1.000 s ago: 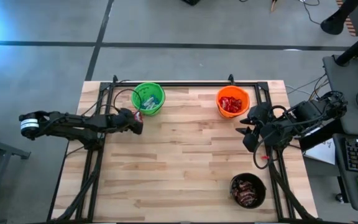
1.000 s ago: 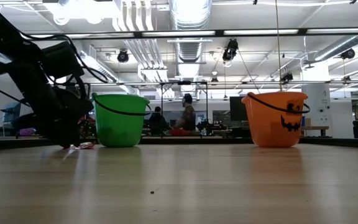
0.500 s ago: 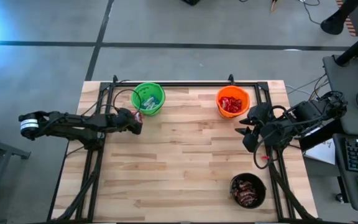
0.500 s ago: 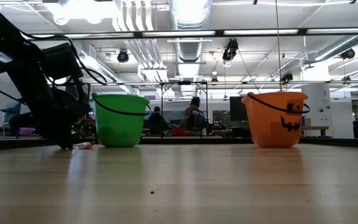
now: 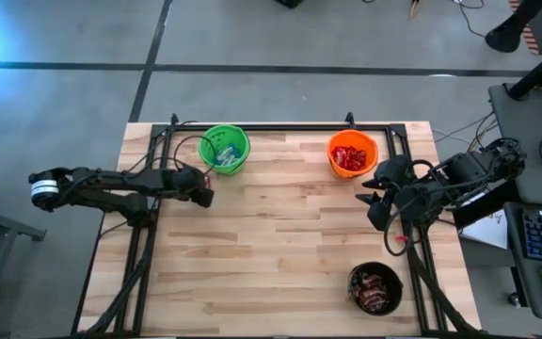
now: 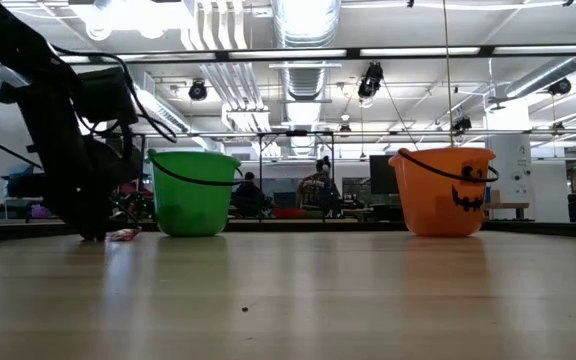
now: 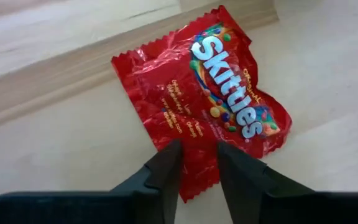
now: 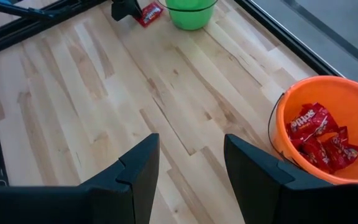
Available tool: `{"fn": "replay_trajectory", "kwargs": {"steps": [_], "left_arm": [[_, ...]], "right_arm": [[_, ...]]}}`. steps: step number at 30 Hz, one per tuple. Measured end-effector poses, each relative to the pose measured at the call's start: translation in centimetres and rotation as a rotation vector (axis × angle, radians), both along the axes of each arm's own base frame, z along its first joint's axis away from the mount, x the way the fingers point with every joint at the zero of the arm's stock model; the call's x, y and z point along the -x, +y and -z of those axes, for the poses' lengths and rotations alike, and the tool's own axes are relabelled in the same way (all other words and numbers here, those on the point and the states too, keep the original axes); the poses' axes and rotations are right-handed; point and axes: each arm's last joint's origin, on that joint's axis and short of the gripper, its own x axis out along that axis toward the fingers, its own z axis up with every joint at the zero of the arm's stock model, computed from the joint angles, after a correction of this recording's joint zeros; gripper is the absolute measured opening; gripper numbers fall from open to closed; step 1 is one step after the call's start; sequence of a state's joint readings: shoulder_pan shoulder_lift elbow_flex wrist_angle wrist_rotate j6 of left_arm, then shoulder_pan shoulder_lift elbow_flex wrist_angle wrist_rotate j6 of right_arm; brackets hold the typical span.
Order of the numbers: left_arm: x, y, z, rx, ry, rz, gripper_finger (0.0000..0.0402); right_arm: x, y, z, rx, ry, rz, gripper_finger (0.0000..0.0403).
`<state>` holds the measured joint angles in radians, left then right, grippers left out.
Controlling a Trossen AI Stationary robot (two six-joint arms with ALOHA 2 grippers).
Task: Sort candy
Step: Put the red candy into the orange bucket
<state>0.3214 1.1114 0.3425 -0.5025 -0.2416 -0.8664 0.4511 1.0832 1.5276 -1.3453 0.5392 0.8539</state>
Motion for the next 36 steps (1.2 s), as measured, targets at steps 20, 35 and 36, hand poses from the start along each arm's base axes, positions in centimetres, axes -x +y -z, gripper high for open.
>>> {"fn": "replay_trajectory", "kwargs": {"steps": [20, 35, 36], "left_arm": [[-1.9, 0.4, -4.9, -0.042, 0.08, 0.139, 0.0176], [-3.1, 0.8, -3.8, -0.065, 0.061, 0.182, 0.0173], [-3.3, 0.9, -3.8, -0.055, 0.058, 0.179, 0.0172]], "right_arm": [[0.1, 0.0, 0.0, 0.018, 0.007, -0.02, 0.0171], [0.1, 0.0, 0.0, 0.022, 0.009, -0.025, 0.0171], [0.1, 0.0, 0.0, 0.022, 0.009, -0.025, 0.0171]]}}
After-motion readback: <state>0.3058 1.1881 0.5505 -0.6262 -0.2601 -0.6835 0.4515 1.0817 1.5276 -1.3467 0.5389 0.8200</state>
